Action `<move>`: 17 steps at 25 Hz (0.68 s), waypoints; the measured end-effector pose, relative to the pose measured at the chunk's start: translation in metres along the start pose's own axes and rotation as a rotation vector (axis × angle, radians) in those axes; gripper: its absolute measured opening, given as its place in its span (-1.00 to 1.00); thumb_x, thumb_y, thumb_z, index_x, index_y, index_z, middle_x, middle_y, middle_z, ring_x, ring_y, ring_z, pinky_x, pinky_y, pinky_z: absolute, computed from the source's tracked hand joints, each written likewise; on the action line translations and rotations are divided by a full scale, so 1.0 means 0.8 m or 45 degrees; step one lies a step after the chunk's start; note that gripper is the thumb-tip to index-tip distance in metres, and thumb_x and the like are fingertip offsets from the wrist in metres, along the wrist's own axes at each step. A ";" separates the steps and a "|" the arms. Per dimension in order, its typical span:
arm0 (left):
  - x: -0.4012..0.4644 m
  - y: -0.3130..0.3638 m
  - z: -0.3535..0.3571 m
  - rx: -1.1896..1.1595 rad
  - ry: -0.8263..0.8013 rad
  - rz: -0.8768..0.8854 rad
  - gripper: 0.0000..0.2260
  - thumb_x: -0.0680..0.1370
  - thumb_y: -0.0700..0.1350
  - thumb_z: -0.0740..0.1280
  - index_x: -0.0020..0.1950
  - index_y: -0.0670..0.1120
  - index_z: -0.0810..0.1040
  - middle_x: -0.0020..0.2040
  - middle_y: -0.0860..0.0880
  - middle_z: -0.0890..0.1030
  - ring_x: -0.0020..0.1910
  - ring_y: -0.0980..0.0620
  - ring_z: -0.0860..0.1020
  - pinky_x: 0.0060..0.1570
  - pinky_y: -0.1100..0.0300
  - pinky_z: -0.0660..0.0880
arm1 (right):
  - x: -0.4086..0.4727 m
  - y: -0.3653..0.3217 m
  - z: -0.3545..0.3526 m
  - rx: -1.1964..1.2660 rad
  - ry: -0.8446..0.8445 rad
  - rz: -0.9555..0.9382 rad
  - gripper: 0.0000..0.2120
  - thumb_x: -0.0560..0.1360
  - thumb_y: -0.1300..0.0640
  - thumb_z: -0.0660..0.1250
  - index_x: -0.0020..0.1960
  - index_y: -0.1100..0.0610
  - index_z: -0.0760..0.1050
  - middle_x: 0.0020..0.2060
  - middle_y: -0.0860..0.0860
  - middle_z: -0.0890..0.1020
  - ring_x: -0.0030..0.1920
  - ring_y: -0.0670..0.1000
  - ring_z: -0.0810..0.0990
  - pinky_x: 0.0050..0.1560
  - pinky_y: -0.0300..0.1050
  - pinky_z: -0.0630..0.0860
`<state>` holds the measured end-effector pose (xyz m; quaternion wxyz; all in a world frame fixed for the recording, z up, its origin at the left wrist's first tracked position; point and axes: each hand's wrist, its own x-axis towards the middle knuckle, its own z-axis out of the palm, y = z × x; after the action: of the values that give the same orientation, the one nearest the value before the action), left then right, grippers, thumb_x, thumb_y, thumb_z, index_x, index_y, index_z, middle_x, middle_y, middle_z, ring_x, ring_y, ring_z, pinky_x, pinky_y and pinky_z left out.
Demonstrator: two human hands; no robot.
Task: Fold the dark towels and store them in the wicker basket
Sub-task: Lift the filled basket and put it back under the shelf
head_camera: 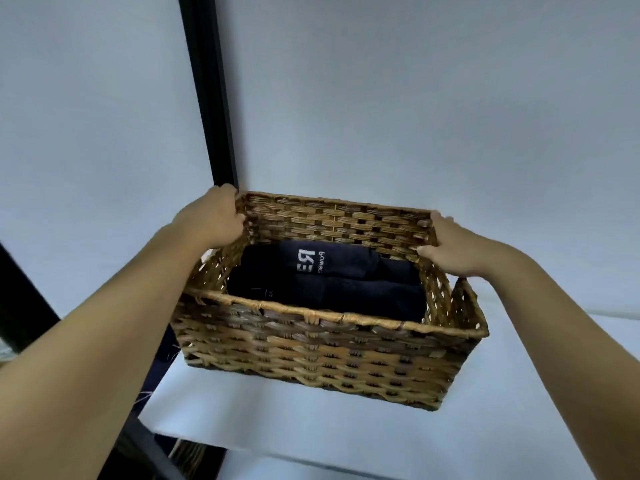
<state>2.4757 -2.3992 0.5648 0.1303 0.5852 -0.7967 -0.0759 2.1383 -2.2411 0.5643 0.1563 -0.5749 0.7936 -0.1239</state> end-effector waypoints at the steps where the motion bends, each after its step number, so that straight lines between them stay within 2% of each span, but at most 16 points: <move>1: -0.010 -0.004 0.000 -0.059 -0.073 -0.099 -0.63 0.65 -0.12 0.23 0.43 -0.21 0.37 0.35 -0.24 0.48 0.29 -0.24 0.49 0.20 0.00 0.45 | -0.014 0.004 0.003 0.214 -0.023 0.015 -0.44 0.67 0.13 0.17 0.60 0.08 0.02 0.49 0.10 0.26 0.43 0.11 0.33 0.33 -0.02 0.29; 2: -0.021 -0.009 -0.002 -0.131 -0.130 -0.172 -0.68 0.63 -0.18 0.21 0.36 -0.25 0.44 0.32 -0.27 0.51 0.28 -0.26 0.50 0.17 0.03 0.45 | -0.027 0.008 0.007 0.439 -0.036 0.042 -0.51 0.67 0.20 0.12 0.57 0.07 0.09 0.40 0.03 0.37 0.33 0.05 0.40 0.30 -0.02 0.33; 4: -0.042 -0.017 -0.011 -0.339 -0.187 -0.292 -0.77 0.49 -0.26 0.23 0.12 -0.24 0.55 0.23 -0.32 0.57 0.21 -0.29 0.57 0.20 -0.08 0.54 | -0.047 0.020 0.014 0.802 -0.059 0.134 -0.68 0.68 0.21 0.07 0.41 0.06 0.35 0.13 0.09 0.62 0.05 0.07 0.58 0.17 0.09 0.52; 6: -0.069 -0.014 -0.016 -0.623 -0.252 -0.369 -0.80 0.46 -0.30 0.24 0.03 -0.16 0.54 0.24 -0.27 0.57 0.19 -0.24 0.60 0.28 -0.19 0.51 | -0.069 0.034 0.014 0.989 -0.059 0.201 -0.73 0.71 0.14 0.07 0.30 0.07 0.48 -0.04 0.12 0.69 -0.09 0.09 0.66 0.09 0.12 0.59; 8: -0.110 0.006 -0.017 -0.858 -0.291 -0.423 -0.69 0.61 -0.37 0.14 0.21 -0.05 0.51 0.23 -0.10 0.57 0.09 -0.02 0.60 0.26 -0.05 0.51 | -0.092 0.057 0.011 1.140 -0.064 0.218 -0.72 0.72 0.09 0.09 0.30 0.09 0.52 -0.07 0.07 0.72 -0.14 0.05 0.71 -0.07 0.01 0.64; 10: -0.141 0.015 -0.003 -1.042 -0.289 -0.447 -0.61 0.67 -0.38 0.08 0.30 0.06 0.44 0.00 0.02 0.67 -0.12 0.11 0.63 0.04 0.12 0.52 | -0.123 0.081 0.009 1.225 -0.105 0.206 -0.72 0.72 0.07 0.10 0.27 0.11 0.54 -0.20 0.03 0.74 -0.29 -0.02 0.72 -0.28 -0.11 0.61; 11: -0.156 0.021 0.003 -1.101 -0.286 -0.448 -0.59 0.68 -0.35 0.10 0.37 0.08 0.43 -0.13 0.02 0.67 -0.17 0.06 0.66 -0.03 0.10 0.53 | -0.141 0.093 0.009 1.258 -0.135 0.209 -0.73 0.71 0.06 0.11 0.21 0.13 0.55 -0.27 0.02 0.73 -0.34 -0.04 0.71 -0.36 -0.16 0.59; 12: -0.171 0.029 0.007 -1.132 -0.290 -0.466 -0.56 0.68 -0.32 0.13 0.46 0.10 0.40 -0.15 -0.02 0.65 -0.11 -0.07 0.69 0.00 0.01 0.57 | -0.159 0.105 0.010 1.288 -0.157 0.216 -0.74 0.71 0.05 0.12 0.14 0.14 0.55 -0.32 0.01 0.72 -0.37 -0.04 0.70 -0.41 -0.20 0.57; 14: -0.197 0.045 0.010 -1.113 -0.290 -0.504 -0.50 0.67 -0.29 0.16 0.52 0.17 0.36 0.06 -0.10 0.65 0.12 -0.26 0.66 0.17 -0.16 0.58 | -0.187 0.132 0.013 1.334 -0.156 0.227 -0.73 0.70 0.01 0.15 0.09 0.13 0.56 -0.32 0.01 0.72 -0.38 -0.05 0.69 -0.44 -0.22 0.54; 15: -0.215 0.057 0.012 -1.085 -0.286 -0.507 -0.49 0.67 -0.28 0.17 0.52 0.20 0.36 0.17 -0.11 0.63 0.14 -0.27 0.65 0.18 -0.17 0.58 | -0.202 0.146 0.013 1.373 -0.145 0.227 -0.73 0.70 -0.01 0.15 0.10 0.10 0.57 -0.30 0.00 0.72 -0.37 -0.05 0.69 -0.43 -0.22 0.55; 17: -0.254 0.084 0.013 -1.039 -0.279 -0.492 -0.49 0.67 -0.28 0.16 0.50 0.23 0.36 0.25 -0.07 0.60 0.05 -0.17 0.67 0.06 -0.06 0.60 | -0.235 0.165 0.008 1.469 -0.128 0.217 -0.74 0.70 -0.02 0.14 0.16 -0.01 0.59 -0.22 -0.03 0.73 -0.32 -0.05 0.71 -0.39 -0.19 0.56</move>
<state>2.4686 -2.1860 0.5489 0.2485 0.6124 -0.5872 -0.4674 2.0798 -2.0216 0.5289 0.4910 -0.3361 0.6327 -0.4956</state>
